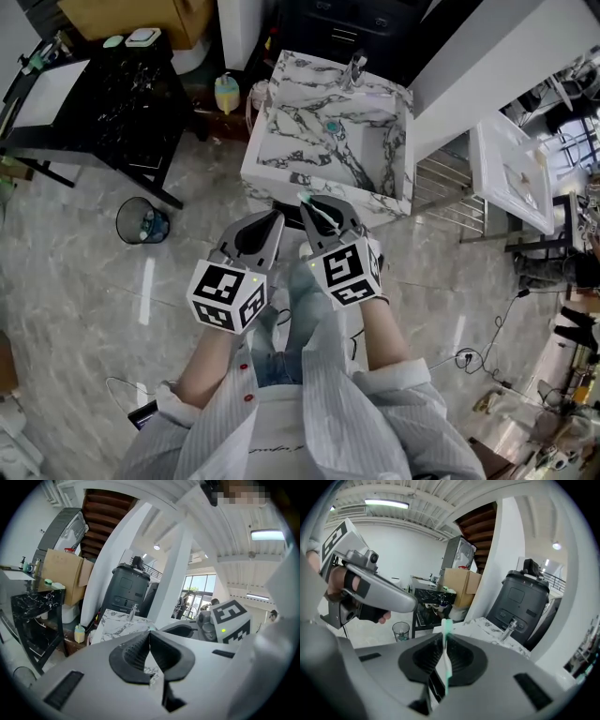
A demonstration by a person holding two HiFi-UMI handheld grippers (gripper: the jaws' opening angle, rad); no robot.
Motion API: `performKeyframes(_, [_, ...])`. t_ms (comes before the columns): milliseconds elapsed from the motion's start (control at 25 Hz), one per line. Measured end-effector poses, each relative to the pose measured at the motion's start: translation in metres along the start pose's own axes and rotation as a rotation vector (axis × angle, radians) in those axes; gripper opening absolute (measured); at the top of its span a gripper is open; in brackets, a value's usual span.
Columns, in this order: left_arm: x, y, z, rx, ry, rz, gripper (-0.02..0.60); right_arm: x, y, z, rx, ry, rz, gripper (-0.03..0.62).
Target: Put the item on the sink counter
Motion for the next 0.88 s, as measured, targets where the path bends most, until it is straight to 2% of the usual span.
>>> performKeyframes(200, [-0.01,-0.005,0.023,0.007,0.009,0.016,0.017,-0.007,0.025,0.023,-0.007,0.022,-0.037,0.032])
performKeyframes(400, [-0.027,-0.006,0.034,0.053,0.027,0.037,0.017,-0.025,0.037,0.041,-0.001,0.034,-0.104,0.032])
performKeyframes(880, [-0.069,-0.015,0.032,0.156,0.04,0.071,0.017,-0.071,0.039,0.053,0.072,0.07,-0.156,0.032])
Point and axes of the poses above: the fingertips, and each gripper's own axes: z backward along the fingers, y to its left, x out of its top, the point moved 2 cm from there along z, backward along the fingers, and after that the axes turned 13 degrees about -y, right-handed, at the moved point
